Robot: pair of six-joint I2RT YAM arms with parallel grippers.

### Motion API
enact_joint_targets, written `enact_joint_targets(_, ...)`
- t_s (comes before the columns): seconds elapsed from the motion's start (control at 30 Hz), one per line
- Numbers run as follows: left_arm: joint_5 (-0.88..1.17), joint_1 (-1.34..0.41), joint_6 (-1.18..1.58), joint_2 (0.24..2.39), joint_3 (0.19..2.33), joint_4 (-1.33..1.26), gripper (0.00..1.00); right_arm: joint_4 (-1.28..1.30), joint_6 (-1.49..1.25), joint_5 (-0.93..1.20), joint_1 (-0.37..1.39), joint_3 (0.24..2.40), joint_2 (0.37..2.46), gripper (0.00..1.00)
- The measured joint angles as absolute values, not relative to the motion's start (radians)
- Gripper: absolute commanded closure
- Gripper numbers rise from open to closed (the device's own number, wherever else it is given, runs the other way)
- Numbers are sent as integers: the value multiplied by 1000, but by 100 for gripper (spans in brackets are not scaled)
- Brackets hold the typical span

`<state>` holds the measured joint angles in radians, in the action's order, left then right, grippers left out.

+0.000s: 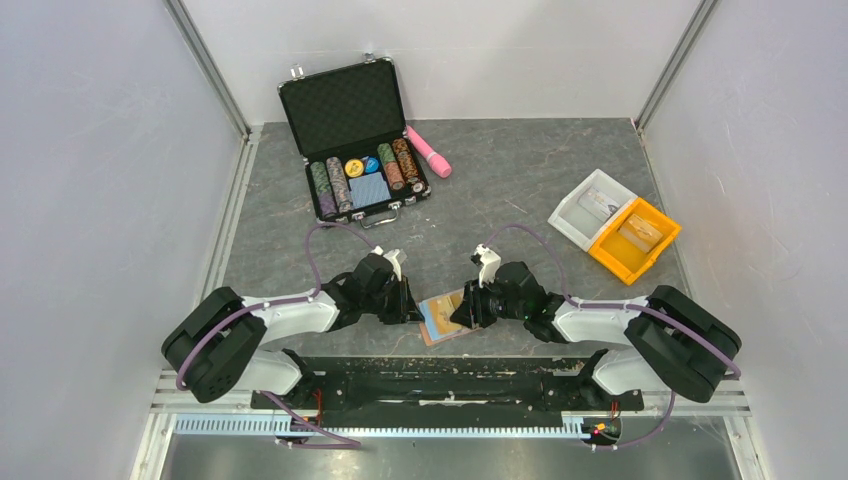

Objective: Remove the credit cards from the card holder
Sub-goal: Remove the credit card from the card holder.

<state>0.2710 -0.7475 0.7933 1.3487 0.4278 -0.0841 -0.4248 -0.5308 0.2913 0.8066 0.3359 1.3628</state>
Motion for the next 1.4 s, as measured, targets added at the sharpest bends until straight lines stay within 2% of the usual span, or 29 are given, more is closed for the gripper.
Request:
enact_joint_targets(0.77, 271, -748, 793, 1349, 428, -84, 77, -524, -610, 366, 767, 285, 1363, 71)
enact_joint_targets(0.97, 267, -748, 794, 1340, 434, -66, 69, -530, -622, 366, 760, 279, 1363, 71)
enact_joint_targets(1.13, 238, -748, 795, 1271, 458, 44, 67, -530, -622, 366, 760, 279, 1363, 71)
enact_joint_targets(1.4, 239, -748, 796, 1217, 509, 67, 76, -530, -622, 366, 756, 279, 1363, 72)
